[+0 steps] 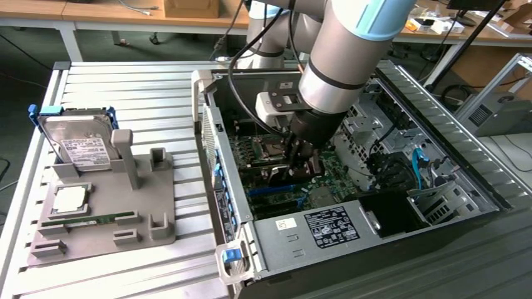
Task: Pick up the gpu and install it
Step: 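Insert the gpu into the slot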
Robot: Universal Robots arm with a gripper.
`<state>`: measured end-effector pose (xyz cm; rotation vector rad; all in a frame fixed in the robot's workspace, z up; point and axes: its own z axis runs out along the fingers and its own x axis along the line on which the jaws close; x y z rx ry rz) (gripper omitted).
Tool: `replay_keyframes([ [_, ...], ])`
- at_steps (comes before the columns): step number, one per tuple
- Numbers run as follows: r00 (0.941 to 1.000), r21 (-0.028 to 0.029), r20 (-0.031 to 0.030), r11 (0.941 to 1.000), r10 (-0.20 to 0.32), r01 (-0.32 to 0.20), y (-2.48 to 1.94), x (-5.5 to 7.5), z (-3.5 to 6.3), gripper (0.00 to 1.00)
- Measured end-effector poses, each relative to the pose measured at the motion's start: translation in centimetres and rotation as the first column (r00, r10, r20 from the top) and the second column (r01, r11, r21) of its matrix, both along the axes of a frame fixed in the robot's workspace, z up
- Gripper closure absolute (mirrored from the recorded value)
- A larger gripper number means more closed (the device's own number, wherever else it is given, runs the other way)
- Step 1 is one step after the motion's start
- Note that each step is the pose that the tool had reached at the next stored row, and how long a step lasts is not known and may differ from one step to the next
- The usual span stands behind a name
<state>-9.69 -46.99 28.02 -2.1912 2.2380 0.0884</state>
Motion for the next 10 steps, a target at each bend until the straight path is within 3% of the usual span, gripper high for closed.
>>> replay_keyframes([
  [10, 0.9999, -0.0003, 0.0, 0.9999, 0.013, -0.013, 0.01, -0.03, -0.01, 0.73],
])
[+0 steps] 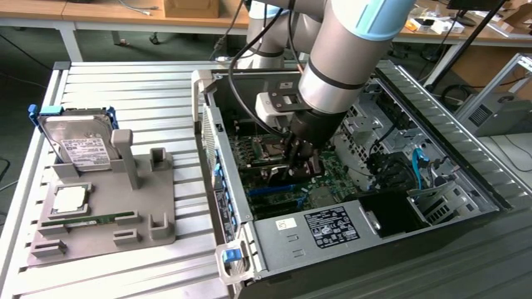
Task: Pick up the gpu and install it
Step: 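Insert the gpu into the slot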
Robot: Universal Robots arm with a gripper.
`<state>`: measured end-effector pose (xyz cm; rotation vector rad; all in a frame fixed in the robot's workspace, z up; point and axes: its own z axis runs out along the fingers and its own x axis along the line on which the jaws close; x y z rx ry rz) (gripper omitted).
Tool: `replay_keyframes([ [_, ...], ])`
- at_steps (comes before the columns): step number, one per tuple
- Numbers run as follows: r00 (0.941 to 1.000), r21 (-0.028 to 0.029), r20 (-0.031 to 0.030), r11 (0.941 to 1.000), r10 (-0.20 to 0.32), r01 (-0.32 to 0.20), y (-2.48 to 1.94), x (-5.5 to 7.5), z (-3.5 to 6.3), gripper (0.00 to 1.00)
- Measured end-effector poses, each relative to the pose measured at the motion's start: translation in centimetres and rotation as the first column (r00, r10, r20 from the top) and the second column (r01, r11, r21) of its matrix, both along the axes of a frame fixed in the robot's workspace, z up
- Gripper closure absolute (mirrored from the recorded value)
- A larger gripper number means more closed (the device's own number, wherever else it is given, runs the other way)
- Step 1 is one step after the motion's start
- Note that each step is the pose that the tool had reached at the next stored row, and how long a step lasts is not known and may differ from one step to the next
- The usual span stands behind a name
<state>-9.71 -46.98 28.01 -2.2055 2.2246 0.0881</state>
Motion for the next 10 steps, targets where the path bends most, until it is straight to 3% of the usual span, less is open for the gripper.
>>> replay_keyframes([
  [10, 0.9999, -0.001, 0.0, 0.9999, 0.011, -0.011, 0.01, 0.15, 0.0, 0.73],
])
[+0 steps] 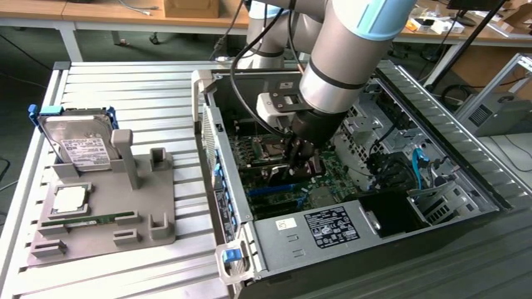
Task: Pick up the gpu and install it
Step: 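Insert the gpu into the slot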
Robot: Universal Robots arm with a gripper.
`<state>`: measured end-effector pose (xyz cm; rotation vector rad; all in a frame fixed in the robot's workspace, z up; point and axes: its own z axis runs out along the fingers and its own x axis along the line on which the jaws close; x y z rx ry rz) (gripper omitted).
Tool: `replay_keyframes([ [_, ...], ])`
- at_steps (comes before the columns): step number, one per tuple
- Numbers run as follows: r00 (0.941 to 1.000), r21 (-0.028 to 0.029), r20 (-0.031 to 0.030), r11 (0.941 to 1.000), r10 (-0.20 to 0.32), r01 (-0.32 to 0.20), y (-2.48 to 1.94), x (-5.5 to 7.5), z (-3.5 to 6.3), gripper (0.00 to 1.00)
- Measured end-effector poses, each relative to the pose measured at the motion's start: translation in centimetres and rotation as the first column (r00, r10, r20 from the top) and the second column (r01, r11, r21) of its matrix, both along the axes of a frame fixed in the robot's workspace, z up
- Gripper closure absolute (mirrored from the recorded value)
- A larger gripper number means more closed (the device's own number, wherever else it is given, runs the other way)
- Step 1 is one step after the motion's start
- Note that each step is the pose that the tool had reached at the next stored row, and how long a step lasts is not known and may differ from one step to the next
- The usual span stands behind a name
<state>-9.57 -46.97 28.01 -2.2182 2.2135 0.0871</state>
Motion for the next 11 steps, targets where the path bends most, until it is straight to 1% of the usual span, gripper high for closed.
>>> replay_keyframes([
  [4, 1.0, -0.0005, 0.0, 1.0, 0.003, -0.003, 0.01, 0.02, 0.0, 0.73],
  [7, 0.9999, -0.0014, 0.0021, 0.9999, 0.012, -0.012, 0.05, 0.03, 0.0, 0.73],
  [11, 0.9998, -0.0024, 0.0026, 0.9998, 0.017, -0.017, 0.06, 0.02, 0.0, 0.73],
])
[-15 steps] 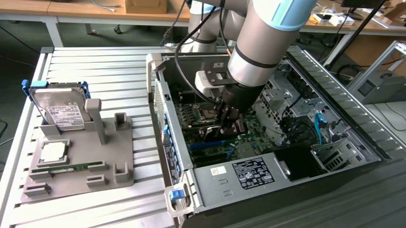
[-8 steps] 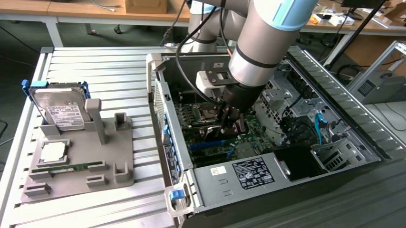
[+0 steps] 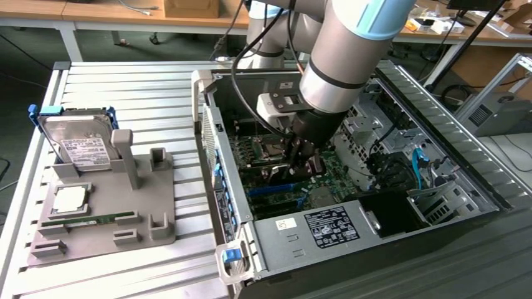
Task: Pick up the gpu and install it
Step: 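Insert the gpu into the slot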
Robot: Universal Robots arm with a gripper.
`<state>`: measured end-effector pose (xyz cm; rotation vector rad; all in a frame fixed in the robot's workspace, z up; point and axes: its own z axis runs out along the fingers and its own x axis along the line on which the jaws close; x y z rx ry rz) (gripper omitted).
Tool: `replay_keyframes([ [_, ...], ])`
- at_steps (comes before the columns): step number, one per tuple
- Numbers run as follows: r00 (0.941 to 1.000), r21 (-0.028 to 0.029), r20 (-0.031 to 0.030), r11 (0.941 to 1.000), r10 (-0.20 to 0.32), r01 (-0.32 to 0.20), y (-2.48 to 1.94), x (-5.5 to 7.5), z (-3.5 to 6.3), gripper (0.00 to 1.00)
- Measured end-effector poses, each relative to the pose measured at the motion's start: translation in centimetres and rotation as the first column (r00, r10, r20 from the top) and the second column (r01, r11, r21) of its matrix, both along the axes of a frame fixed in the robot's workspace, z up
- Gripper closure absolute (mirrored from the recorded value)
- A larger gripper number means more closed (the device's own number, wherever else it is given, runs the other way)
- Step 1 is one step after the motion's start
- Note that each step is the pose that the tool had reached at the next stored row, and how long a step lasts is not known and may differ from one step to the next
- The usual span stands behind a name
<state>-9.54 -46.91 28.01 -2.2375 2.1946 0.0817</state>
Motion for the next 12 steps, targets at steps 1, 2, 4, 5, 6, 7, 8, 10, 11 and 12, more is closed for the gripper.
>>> replay_keyframes([
  [1, 1.0, -0.0002, 0.0008, 1.0, 0.002, -0.002, 0.0, 0.0, 0.0, 0.73],
  [2, 1.0, -0.0002, 0.0023, 1.0, 0.005, -0.005, 0.0, 0.0, -0.01, 0.73],
  [4, 0.9999, -0.0001, 0.0038, 0.9999, 0.01, -0.01, 0.0, 0.0, -0.02, 0.73],
  [5, 0.9999, -0.0001, 0.004, 0.9999, 0.012, -0.012, 0.0, 0.0, -0.02, 0.73],
  [6, 0.9999, -0.0001, 0.0042, 0.9999, 0.014, -0.014, 0.0, 0.0, -0.02, 0.73],
  [7, 0.9999, -0.0001, 0.0042, 0.9999, 0.014, -0.014, 0.0, 0.0, -0.02, 0.73],
  [8, 0.9999, 0.0, 0.0042, 0.9999, 0.014, -0.014, 0.0, 0.0, -0.02, 0.73],
  [10, 0.9999, -0.0001, 0.0052, 0.9999, 0.014, -0.014, 0.0, -0.02, -0.04, 0.73],
  [11, 0.9999, -0.0001, 0.0057, 0.9999, 0.014, -0.014, 0.0, -0.03, -0.04, 0.73],
  [12, 0.9999, -0.0001, 0.006, 0.9999, 0.014, -0.014, 0.0, -0.04, -0.04, 0.73],
])
